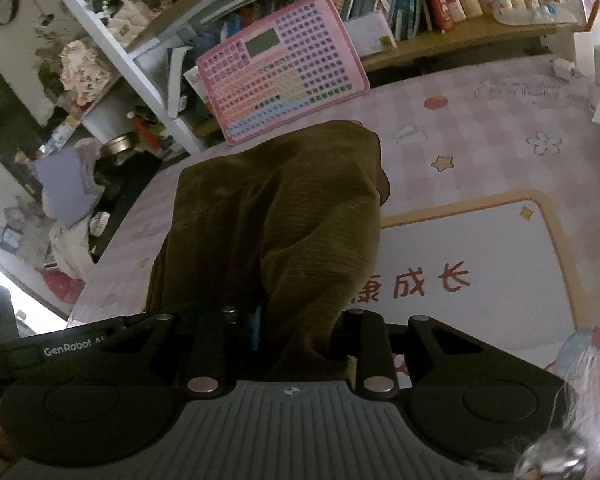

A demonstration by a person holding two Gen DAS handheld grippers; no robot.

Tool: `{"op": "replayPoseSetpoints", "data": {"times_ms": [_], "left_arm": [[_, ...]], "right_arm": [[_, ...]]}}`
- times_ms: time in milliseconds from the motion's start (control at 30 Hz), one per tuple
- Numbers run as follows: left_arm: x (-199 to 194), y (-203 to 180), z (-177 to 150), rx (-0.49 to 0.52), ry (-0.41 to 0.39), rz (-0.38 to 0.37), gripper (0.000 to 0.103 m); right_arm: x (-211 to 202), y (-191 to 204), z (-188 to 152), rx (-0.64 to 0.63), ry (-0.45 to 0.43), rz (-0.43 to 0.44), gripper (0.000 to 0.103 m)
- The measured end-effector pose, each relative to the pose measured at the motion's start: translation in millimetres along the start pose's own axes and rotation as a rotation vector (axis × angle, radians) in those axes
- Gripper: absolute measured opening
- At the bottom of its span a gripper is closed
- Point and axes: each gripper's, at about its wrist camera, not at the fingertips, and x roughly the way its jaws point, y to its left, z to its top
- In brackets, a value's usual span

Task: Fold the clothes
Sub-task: 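Lower the folded garment onto the mat with both grippers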

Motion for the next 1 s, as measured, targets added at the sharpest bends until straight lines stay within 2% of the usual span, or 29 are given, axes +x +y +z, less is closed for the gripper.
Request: {"op": "replayPoseSetpoints", "data": {"times_ms": [567, 1000], "left_arm": [[4.9, -63.8, -14.5, 0.083, -0.037, 0.034, 0.030], [15.9, -72.1, -9.9, 0.108, -0.023, 0.006, 0.031]], "right_arm": [[-41.7, -44.6, -0.6, 0.003, -0.057, 0.055, 0.025], [-50.3, -59.3, 2.3, 0.022, -0.082, 0.028, 0.025]]}}
